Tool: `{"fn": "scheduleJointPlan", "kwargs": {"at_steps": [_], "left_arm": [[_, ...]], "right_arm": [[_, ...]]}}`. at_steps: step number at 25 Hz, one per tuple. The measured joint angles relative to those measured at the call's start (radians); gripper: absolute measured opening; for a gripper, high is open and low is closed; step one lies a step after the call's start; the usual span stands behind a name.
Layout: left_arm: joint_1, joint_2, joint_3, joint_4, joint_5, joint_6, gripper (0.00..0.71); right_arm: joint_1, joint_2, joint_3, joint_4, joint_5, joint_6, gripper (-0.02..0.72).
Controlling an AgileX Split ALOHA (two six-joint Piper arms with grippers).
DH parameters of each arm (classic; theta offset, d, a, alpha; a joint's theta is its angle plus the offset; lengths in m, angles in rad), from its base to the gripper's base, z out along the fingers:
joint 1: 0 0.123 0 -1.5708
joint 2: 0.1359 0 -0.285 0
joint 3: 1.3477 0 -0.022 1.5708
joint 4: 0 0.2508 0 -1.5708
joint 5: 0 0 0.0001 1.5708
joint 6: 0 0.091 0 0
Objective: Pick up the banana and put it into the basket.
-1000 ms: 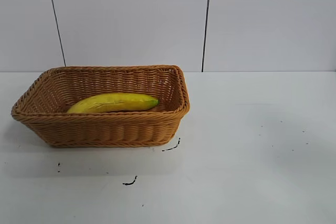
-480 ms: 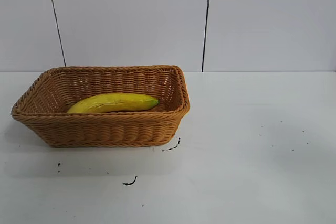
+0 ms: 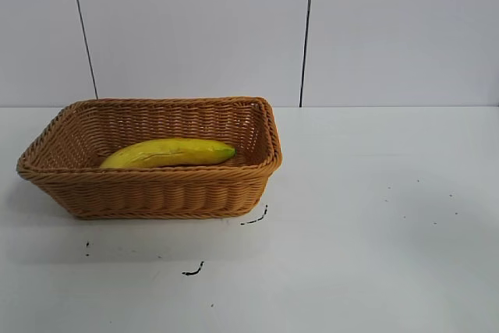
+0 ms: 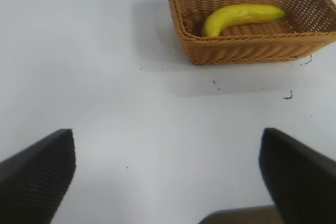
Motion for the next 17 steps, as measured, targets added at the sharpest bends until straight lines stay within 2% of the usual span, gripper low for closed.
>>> {"fn": "scheduleJointPlan", "kwargs": {"at_steps": [17], "left_arm": [[0.000,0.000,0.000,0.000,0.000,0.000,0.690]], "right_arm": [[0.000,-0.068,0.000,0.006,0.000,0.000,0.648]]}}
